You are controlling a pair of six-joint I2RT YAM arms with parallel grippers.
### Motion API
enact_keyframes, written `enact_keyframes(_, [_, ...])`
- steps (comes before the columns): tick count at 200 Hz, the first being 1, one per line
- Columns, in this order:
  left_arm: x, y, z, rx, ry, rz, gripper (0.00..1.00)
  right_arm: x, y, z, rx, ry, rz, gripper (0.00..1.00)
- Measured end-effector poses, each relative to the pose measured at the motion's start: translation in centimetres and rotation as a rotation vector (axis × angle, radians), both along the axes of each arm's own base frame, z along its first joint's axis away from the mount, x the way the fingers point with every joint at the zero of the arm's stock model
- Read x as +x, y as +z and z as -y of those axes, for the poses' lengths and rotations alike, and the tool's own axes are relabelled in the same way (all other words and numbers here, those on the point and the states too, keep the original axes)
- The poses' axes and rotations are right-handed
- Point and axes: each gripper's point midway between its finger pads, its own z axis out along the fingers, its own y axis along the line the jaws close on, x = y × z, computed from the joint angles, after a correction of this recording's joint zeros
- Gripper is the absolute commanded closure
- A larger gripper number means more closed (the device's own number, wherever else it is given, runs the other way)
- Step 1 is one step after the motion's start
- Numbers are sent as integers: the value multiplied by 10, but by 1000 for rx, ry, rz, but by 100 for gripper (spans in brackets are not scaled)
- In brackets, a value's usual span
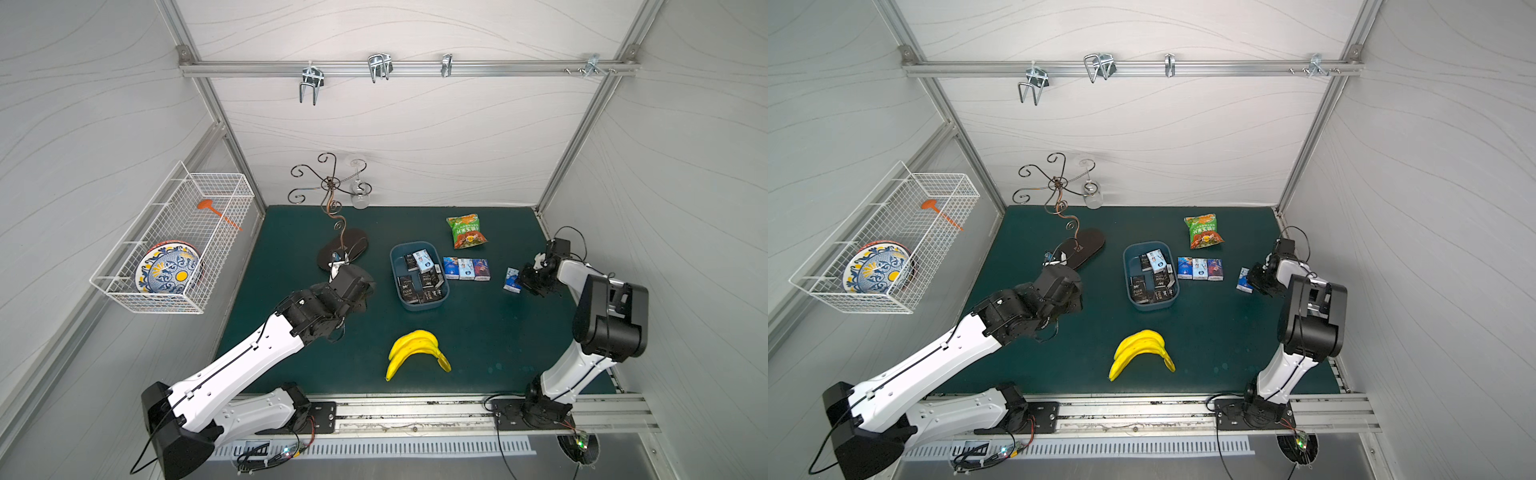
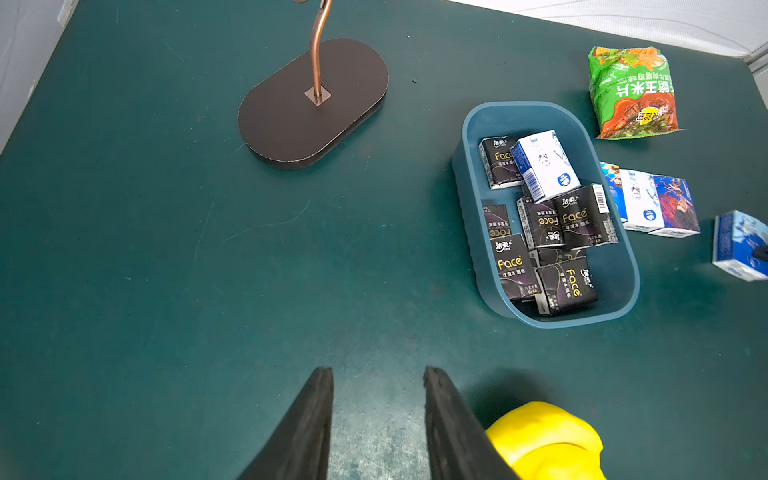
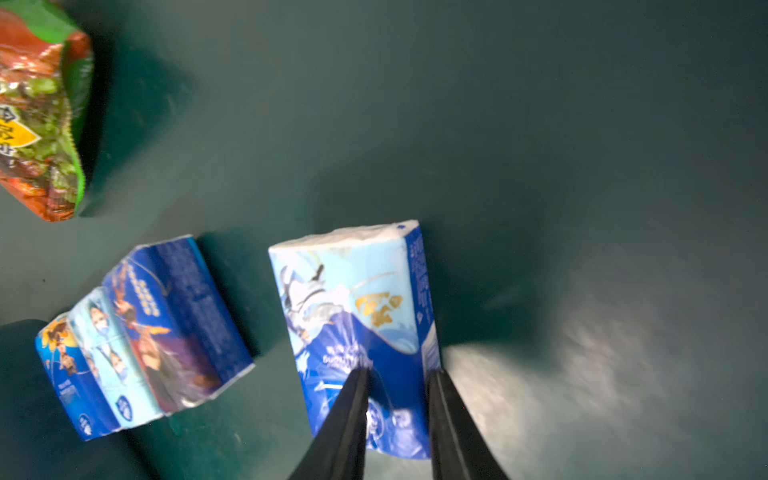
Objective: Take the pocket tissues out of the storage box
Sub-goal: Move the pocket tissues to the center of the board.
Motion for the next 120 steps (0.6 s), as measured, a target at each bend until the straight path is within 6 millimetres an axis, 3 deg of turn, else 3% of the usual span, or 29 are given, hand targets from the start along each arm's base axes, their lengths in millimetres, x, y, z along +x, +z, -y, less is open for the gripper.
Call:
enact_keyframes(46, [1, -4, 2, 10, -3, -12, 59, 21, 1, -25, -136, 168, -6, 70])
enact_keyframes(120, [3, -9, 3, 23, -4, -26, 60, 28, 1, -31, -270, 283, -27, 67])
